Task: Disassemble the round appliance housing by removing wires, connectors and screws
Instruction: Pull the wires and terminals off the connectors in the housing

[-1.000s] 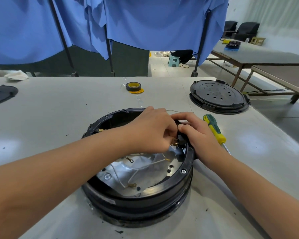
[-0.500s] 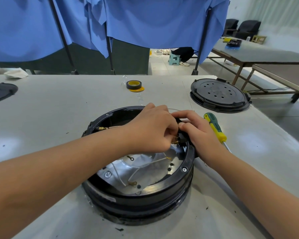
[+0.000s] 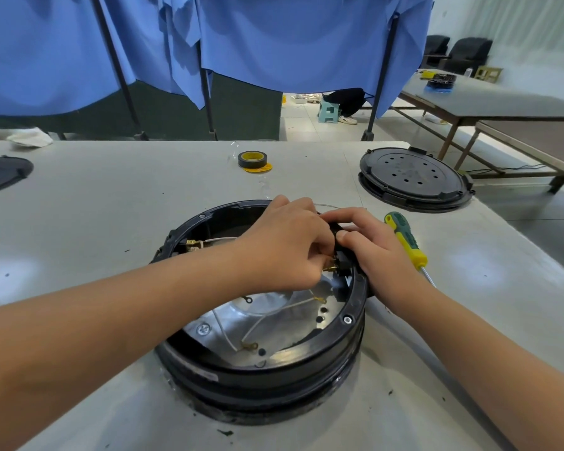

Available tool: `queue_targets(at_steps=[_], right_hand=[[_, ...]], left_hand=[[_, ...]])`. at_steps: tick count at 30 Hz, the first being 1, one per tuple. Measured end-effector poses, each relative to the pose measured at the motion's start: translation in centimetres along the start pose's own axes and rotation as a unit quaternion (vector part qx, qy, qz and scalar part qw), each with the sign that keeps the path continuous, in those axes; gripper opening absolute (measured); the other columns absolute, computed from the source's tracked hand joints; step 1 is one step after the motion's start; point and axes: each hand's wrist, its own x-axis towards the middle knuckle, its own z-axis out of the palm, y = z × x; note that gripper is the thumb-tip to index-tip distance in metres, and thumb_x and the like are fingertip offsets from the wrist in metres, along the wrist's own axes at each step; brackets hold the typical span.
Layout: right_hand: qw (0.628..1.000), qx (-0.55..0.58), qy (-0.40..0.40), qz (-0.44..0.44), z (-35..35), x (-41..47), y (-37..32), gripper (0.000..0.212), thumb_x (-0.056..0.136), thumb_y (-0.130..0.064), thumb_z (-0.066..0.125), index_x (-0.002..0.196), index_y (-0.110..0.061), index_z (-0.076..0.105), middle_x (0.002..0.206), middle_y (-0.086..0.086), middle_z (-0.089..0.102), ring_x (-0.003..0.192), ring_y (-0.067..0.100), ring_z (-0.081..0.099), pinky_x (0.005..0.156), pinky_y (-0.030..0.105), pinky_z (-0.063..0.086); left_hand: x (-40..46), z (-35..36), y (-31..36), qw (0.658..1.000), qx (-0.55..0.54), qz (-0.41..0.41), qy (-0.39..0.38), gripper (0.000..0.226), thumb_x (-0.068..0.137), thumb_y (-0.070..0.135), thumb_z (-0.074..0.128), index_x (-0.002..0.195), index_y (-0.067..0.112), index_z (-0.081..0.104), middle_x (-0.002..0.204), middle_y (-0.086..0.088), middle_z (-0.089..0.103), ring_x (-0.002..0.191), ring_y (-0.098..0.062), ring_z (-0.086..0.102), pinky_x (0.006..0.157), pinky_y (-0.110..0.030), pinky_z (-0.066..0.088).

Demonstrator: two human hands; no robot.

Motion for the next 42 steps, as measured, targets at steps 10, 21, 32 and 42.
queue_targets(at_steps=[10,21,32,42], right_hand=[[1.000,-0.002,0.003,0.005,-0.1,0.0,0.0,0.035,0.090,0.010,0.041,0.106,-0.011,0.065,0.115,0.015,0.063,0.106,0.026,0.062,0.093,0.040,0.050],[1.000,-0.010,0.004,0.003,0.0,-0.1,-0.2,0.037,0.089,0.010,0.042,0.101,-0.017,0.065,0.114,0.013,0.062,0.104,0.025,0.061,0.091,0.035,0.050],[0.999,-0.029,0.004,0.018,-0.4,0.3,-0.2,0.036,0.091,0.003,0.044,0.100,-0.024,0.067,0.113,0.012,0.062,0.101,0.021,0.061,0.087,0.034,0.048],[0.999,-0.032,-0.004,0.009,-0.6,0.0,0.1,0.033,0.092,0.003,0.046,0.107,-0.017,0.067,0.114,0.010,0.065,0.109,0.025,0.062,0.097,0.047,0.048]], left_hand=[[0.1,-0.3,0.1,1.000,0.001,-0.007,-0.015,0.017,0.083,0.016,0.056,0.074,0.023,0.068,0.076,0.005,0.064,0.096,-0.013,0.046,0.086,-0.036,0.030],[0.4,-0.6,0.2,0.999,0.044,0.010,-0.023,0.016,0.081,0.018,0.056,0.070,0.021,0.066,0.071,0.006,0.061,0.092,-0.012,0.045,0.084,-0.035,0.029],[-1.4,-2.4,-1.5,0.992,-0.078,-0.084,0.043,0.009,0.087,0.034,0.065,0.084,0.033,0.073,0.081,0.016,0.067,0.093,-0.010,0.051,0.091,-0.038,0.038],[-1.0,-2.1,-0.2,0.970,-0.202,-0.088,0.100,0.009,0.071,0.034,0.079,0.079,0.031,0.076,0.074,0.019,0.067,0.082,0.006,0.059,0.074,-0.015,0.044]])
